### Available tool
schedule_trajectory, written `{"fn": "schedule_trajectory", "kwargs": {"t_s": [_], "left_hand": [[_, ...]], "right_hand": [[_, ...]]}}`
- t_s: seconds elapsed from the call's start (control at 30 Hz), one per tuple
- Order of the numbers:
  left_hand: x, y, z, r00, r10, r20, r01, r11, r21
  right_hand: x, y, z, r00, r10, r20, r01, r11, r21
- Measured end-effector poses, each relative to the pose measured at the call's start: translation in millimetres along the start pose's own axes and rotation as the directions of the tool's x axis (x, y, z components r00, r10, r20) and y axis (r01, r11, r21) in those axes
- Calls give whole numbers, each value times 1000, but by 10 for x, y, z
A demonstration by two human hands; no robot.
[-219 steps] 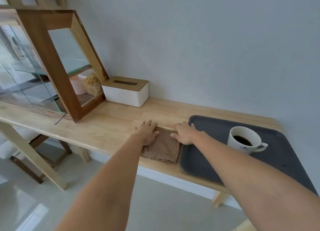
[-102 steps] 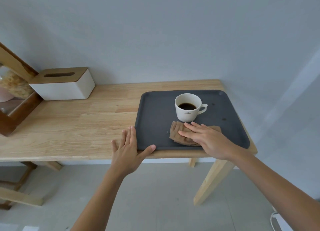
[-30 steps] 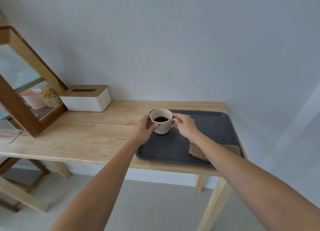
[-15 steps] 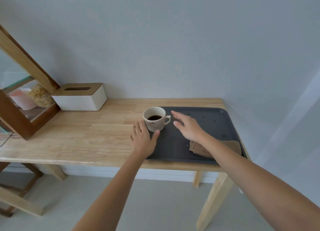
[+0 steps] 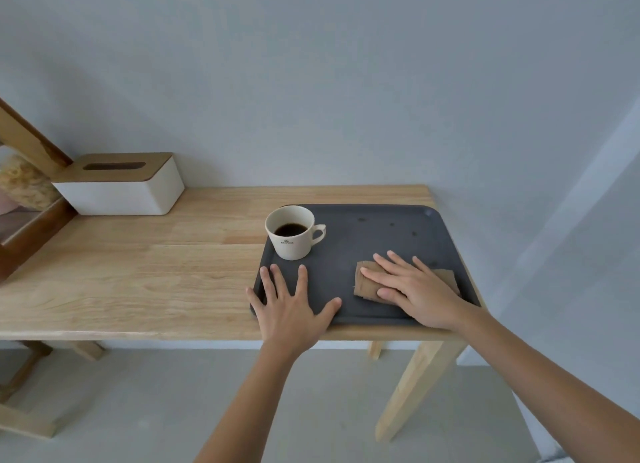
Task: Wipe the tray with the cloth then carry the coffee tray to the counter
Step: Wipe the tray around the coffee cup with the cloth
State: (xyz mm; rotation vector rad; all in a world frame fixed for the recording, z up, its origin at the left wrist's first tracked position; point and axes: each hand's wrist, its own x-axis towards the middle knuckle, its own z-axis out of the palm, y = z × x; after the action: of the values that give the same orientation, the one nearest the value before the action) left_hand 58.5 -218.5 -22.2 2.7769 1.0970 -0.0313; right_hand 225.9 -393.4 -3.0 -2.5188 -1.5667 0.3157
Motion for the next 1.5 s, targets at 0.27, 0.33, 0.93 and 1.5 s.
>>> {"fn": "schedule_trajectory", "kwargs": {"t_s": [0.27, 0.33, 0.93, 1.5], "left_hand": [[5, -16, -2, 1000, 2, 15, -2, 1000, -4], [3, -12, -4, 1000, 1, 11, -1, 1000, -1], [-10, 11, -22, 1000, -21, 16, 21, 1000, 0], [6, 11, -53, 997, -34, 64, 34, 999, -2]], "right_hand": [[1105, -24, -77, 998, 62, -20, -63, 997, -36], [1372, 10, -105, 994, 103, -26, -104, 993, -53], [304, -96, 37, 996, -91, -25, 89, 993, -72], [1114, 706, -251, 990, 132, -53, -133, 991, -14]]}}
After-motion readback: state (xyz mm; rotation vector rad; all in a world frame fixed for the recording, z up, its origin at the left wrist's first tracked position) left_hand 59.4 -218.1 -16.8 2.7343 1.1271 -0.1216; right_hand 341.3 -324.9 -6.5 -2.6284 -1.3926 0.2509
